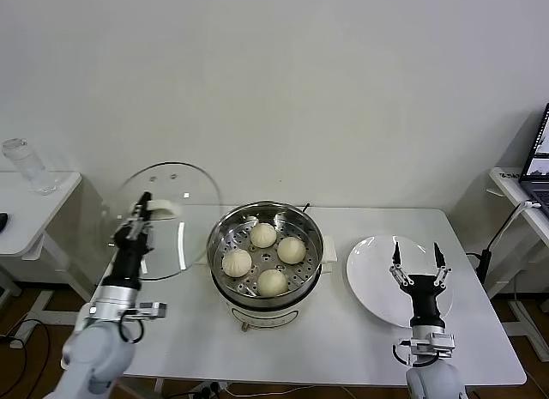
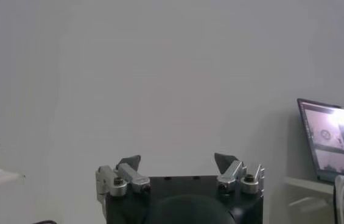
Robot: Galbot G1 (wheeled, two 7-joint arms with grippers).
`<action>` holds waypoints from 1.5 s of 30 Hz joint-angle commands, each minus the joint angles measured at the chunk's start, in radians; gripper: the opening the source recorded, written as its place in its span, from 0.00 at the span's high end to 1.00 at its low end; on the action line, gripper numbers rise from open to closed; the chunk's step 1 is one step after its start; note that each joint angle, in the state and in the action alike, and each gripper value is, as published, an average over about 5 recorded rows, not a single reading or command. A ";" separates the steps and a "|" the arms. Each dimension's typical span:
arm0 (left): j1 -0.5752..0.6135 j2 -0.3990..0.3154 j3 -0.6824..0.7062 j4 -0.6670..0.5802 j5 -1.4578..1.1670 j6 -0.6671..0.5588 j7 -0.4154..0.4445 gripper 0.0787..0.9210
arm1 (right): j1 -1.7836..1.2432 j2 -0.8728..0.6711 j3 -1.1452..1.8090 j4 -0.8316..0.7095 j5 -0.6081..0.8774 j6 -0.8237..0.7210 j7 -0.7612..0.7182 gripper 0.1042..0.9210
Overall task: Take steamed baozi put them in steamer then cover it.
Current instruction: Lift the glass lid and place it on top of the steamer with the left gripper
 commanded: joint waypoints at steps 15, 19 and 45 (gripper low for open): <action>-0.255 -0.125 0.578 0.035 0.075 0.399 0.298 0.86 | 0.019 0.016 0.016 -0.060 -0.015 0.001 -0.001 0.12; -0.274 -0.134 0.590 0.060 0.107 0.410 0.332 0.86 | 0.022 0.020 0.016 -0.067 -0.018 0.002 -0.002 0.12; -0.314 -0.127 0.599 0.113 0.280 0.380 0.404 0.86 | 0.027 0.028 0.013 -0.076 -0.019 0.009 -0.004 0.12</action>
